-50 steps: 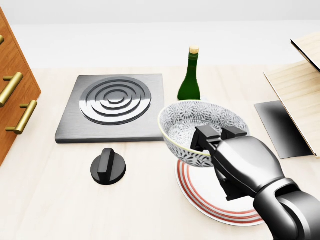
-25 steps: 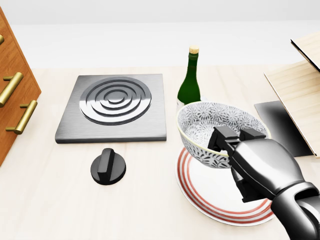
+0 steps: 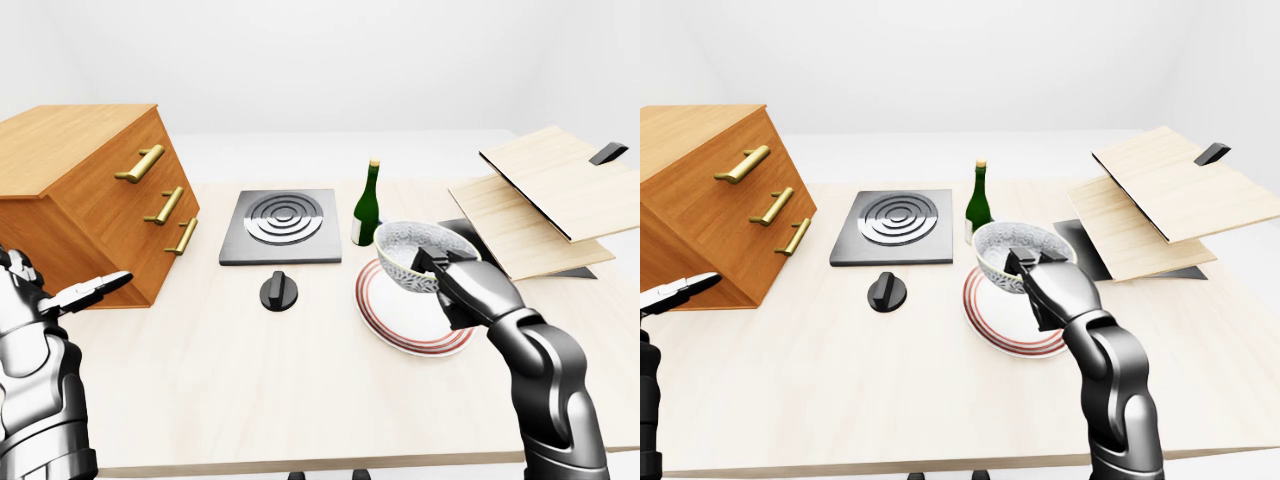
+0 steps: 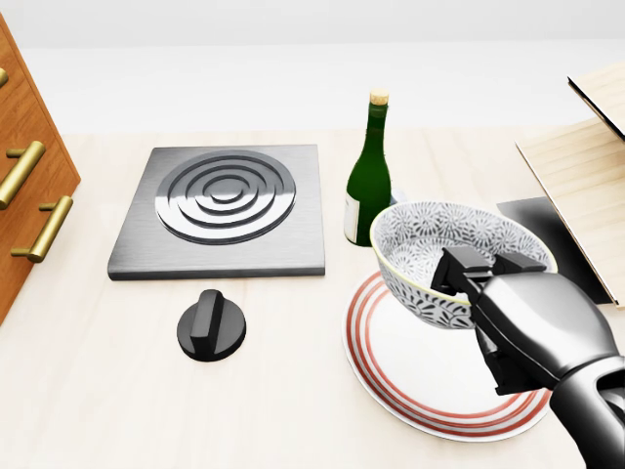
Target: Pick up the akita bowl and put it on the plate.
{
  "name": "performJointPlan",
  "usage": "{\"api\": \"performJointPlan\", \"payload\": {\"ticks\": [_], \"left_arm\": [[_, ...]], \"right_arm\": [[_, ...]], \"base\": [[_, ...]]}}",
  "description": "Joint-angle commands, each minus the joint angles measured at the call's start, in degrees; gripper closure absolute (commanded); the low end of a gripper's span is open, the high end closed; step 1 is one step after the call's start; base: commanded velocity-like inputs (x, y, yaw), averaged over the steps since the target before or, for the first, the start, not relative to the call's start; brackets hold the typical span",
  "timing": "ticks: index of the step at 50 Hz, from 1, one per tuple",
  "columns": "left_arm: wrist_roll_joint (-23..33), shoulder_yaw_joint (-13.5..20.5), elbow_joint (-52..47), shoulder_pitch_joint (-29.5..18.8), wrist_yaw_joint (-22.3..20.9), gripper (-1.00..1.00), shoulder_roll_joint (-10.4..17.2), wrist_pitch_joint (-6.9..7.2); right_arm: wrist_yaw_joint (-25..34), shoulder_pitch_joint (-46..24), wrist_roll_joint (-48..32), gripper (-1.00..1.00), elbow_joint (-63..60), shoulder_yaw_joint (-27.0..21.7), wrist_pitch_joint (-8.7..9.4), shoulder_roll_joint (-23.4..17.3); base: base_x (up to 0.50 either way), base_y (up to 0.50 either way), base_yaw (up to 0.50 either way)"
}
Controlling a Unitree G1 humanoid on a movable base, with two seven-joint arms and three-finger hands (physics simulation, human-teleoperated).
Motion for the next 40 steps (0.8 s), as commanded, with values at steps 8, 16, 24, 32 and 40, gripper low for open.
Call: {"api": "performJointPlan", "payload": {"ticks": [8, 16, 24, 32, 40], "left_arm": [[-0.18, -0.62, 2.46, -0.55, -0.08, -1.00, 0.32, 0.00], [-0.19, -0.45, 0.83, -0.27, 0.15, -1.00, 0.26, 0.00], [0.01, -0.06, -0.06, -0.17, 0.03, -1.00, 0.07, 0.00], [-0.01, 0.22, -0.76, 0.10, -0.10, -1.00, -0.03, 0.00], [-0.26, -0.06, 0.35, 0.01, -0.10, -1.00, 0.20, 0.00]], "right_arm": [[0.00, -2.99, -4.47, 1.00, 4.87, -0.65, 0.00, -1.22], [0.00, -3.54, -5.30, 1.00, 5.50, -0.64, 0.00, -1.80], [0.00, -3.32, -6.15, 1.00, 5.90, -0.62, 0.00, -2.00], [0.00, -3.16, -7.21, 1.00, 6.65, -0.54, 0.00, -1.92], [0.00, -2.55, -8.16, 1.00, 7.21, -0.54, 0.00, -2.02]], "base": [[0.00, 0.00, 0.00], [0.00, 0.00, 0.00], [0.00, 0.00, 0.00], [0.00, 0.00, 0.00], [0.00, 0.00, 0.00]]}}
